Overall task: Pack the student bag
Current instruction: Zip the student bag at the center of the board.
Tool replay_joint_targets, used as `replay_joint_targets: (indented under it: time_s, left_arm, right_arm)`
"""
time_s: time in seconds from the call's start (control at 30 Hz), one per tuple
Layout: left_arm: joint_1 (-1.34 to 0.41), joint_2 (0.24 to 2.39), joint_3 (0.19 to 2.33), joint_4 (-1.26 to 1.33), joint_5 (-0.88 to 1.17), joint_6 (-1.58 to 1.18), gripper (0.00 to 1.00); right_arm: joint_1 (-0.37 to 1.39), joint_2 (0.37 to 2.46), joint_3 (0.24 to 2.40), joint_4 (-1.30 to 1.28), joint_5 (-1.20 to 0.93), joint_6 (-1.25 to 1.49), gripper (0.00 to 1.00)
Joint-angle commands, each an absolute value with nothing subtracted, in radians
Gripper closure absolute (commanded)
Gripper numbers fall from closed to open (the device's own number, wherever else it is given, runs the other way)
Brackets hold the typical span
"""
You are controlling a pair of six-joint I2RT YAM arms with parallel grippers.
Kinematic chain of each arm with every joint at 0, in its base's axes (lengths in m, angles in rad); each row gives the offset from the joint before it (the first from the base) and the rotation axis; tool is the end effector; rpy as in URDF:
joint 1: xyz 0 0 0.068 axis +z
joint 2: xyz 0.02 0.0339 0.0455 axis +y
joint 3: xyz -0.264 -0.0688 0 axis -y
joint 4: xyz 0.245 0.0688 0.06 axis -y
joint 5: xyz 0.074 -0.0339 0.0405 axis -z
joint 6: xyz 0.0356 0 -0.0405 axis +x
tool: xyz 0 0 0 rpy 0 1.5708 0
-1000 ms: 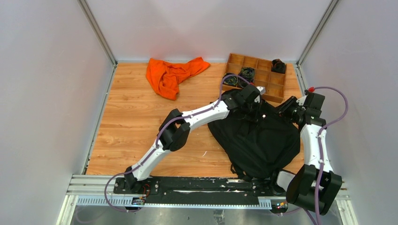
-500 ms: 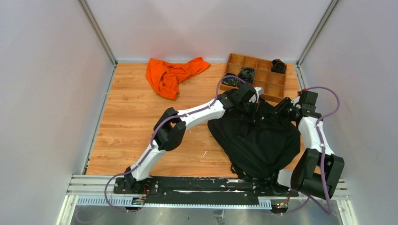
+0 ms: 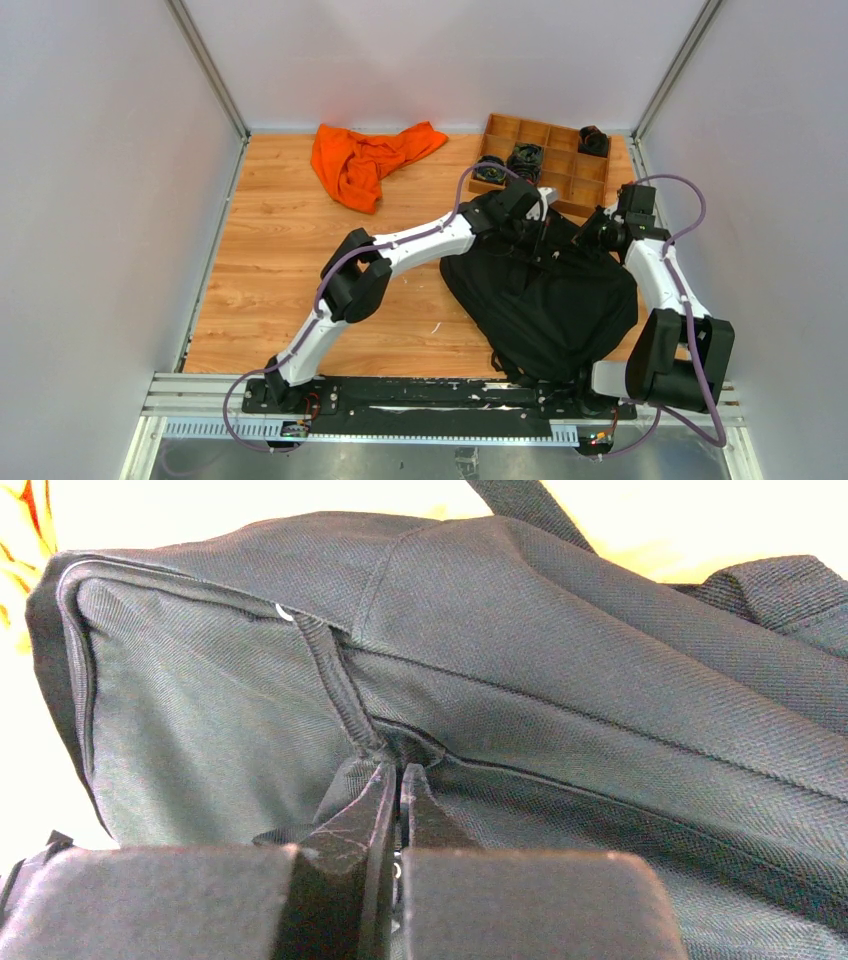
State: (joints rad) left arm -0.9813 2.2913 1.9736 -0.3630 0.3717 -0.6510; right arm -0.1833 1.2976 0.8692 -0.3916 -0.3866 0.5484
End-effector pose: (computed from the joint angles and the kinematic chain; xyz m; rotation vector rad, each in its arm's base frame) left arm 0.2833 -0.4469 0.2249 0.6379 2.4512 -1.2015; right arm 0.2675 -0.0359 0.2423 0.6852 2.3056 0.6332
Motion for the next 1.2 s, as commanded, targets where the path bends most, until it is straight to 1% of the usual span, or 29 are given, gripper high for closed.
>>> replay_joint_targets:
  time_s: [0.0,0.23,0.53,0.97,1.17]
  left_arm:
    - [-0.986,2.206,1.926,-0.379,0.428,-0.656,1.00]
    - [-0.994,2.110,1.799,-0.312,0.457,-0.675,1.00]
    - [-1.030,2.023,1.699,-0.307,0.472,-0.689,1.00]
    - [-1.073,1.774,1.410,-0.332,0.446,-0.645,1.00]
    - [-1.106,1.714,1.302,-0.316,0.434,-0.656,1.00]
  right_arm:
    - [-0.170,1.269,0.918,-0.425,-0.282,0.544,1.00]
    - [-0.170,1.285,0.960,-0.420,-0.210,0.543,1.00]
    - [-0.169,1.325,1.016,-0.386,-0.191,0.572,1.00]
    - [-0.172,1.420,1.081,-0.354,-0.171,0.587,1.00]
    - [-0.171,1.445,1.083,-0.334,-0.163,0.605,1.00]
